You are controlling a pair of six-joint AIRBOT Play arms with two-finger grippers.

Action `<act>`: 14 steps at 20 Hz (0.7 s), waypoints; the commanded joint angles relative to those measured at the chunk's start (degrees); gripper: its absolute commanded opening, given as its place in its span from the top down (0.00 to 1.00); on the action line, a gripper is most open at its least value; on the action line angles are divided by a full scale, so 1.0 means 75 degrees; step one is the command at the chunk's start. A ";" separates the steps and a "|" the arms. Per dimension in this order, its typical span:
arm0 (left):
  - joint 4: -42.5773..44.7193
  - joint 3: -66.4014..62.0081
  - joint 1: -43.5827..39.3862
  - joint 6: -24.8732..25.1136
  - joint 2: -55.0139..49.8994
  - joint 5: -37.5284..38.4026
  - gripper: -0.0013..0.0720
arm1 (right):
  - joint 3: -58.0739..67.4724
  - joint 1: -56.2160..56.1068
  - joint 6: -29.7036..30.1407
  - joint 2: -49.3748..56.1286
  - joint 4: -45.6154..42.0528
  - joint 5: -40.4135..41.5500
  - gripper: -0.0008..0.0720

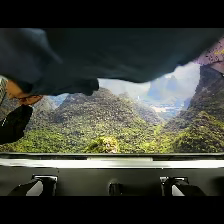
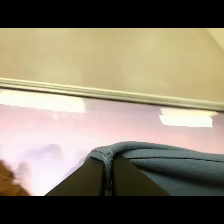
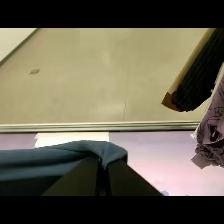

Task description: Fold the clothes and pants, and hang the long-sleeved shirts on hangers.

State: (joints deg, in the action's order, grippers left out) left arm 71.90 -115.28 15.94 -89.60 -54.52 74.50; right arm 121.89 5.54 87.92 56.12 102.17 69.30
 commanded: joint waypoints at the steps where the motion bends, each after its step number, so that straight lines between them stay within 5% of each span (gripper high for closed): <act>1: 0.1413 0.0041 -0.0003 -0.0729 0.0758 0.0361 0.97 | 0.0076 -0.0006 -0.0458 -0.0568 -0.0679 0.0277 0.95; 8: 0.0498 0.1635 -0.0015 -0.0157 -0.0551 0.0527 0.97 | -0.0758 -0.0006 -0.0871 0.1437 -0.0688 0.1408 0.95; 14: 0.0411 0.2958 -0.0490 0.0589 -0.3891 -0.0344 0.96 | -0.1317 -0.0015 -0.0755 0.4677 -0.0525 0.1311 0.95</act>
State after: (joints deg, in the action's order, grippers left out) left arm 75.35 -96.60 14.26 -88.05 -72.71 75.96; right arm 113.25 5.43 81.97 80.51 97.47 79.13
